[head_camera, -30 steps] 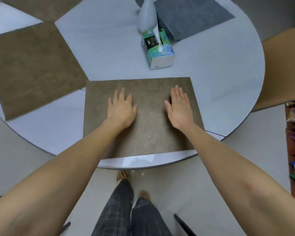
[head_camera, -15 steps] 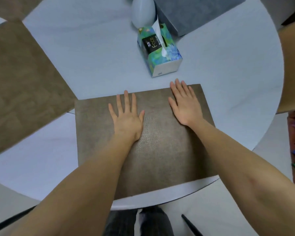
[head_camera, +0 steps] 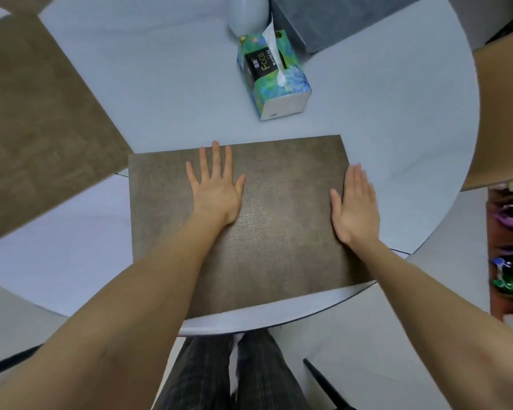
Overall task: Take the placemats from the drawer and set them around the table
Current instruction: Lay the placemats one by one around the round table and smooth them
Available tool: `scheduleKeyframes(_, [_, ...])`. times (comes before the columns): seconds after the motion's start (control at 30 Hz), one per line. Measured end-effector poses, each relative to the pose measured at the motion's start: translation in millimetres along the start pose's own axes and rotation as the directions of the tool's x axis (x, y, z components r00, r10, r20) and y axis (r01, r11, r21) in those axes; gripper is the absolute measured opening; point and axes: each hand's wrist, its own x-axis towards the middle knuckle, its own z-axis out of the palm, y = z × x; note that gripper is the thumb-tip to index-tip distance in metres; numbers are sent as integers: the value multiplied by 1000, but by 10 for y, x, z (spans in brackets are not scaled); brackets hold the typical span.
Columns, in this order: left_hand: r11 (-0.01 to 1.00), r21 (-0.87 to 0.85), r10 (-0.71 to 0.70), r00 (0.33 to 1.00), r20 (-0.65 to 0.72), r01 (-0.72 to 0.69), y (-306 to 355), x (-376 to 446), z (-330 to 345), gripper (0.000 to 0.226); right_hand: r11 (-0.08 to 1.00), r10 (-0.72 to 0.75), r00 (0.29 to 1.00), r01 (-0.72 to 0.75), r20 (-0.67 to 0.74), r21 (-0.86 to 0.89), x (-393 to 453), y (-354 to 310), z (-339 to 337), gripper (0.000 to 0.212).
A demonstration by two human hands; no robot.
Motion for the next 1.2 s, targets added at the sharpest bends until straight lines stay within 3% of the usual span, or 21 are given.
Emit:
scheduleKeyframes(0.07, [997,-75,11,1000,-13,-12,-12,-11,-35,64,996,40,999,-40,-2,-77,-28,36,-84,64])
scheduleKeyframes(0.17, [923,-377,25,990,-142,-78,-182,-82,-166,58,976,-203,978,198,-44,-91,38,-636,-114,63])
scheduleKeyframes(0.23, [875,-461,26,964,-264,-149,-387,-175,-230,52,942,-335,941,334,-41,-27,114,-1198,-74,61])
scheduleKeyframes(0.33, [909,-395,-10,939,-343,-135,-687,-248,-228,48,919,-394,919,394,-10,10,147,-1812,113,60])
scheduleKeyframes(0.53, [995,-22,92,974,-206,-98,-977,-95,-74,55,911,-409,912,406,-35,-67,37,-2058,471,58])
scheduleKeyframes(0.6, [996,4,84,977,-195,-85,-1057,-80,-65,60,912,-408,912,405,-34,-69,35,-2054,466,58])
scheduleKeyframes(0.73, [984,-43,-180,964,-195,175,-1281,-130,-92,73,911,-411,911,407,-40,-70,28,-2065,444,58])
scheduleKeyframes(0.87, [910,-28,-412,892,-185,414,-1334,-228,-155,79,911,-410,910,406,-62,-69,19,-2053,454,58])
scheduleKeyframes(0.9, [924,-19,-377,901,-215,382,-1295,-243,-166,77,912,-409,910,405,-65,-69,18,-2055,464,58])
scheduleKeyframes(1.0, [999,39,-4,973,-229,14,-1095,-330,-95,68,905,-423,903,418,-77,-76,28,-2061,495,58])
scheduleKeyframes(1.03, [998,41,56,978,-201,-49,-1057,-378,-49,66,905,-425,902,419,-79,-76,30,-2059,498,58])
scheduleKeyframes(1.2, [978,-82,-203,959,-200,190,-1241,-642,53,67,905,-426,901,421,-81,-69,25,-2050,481,58])
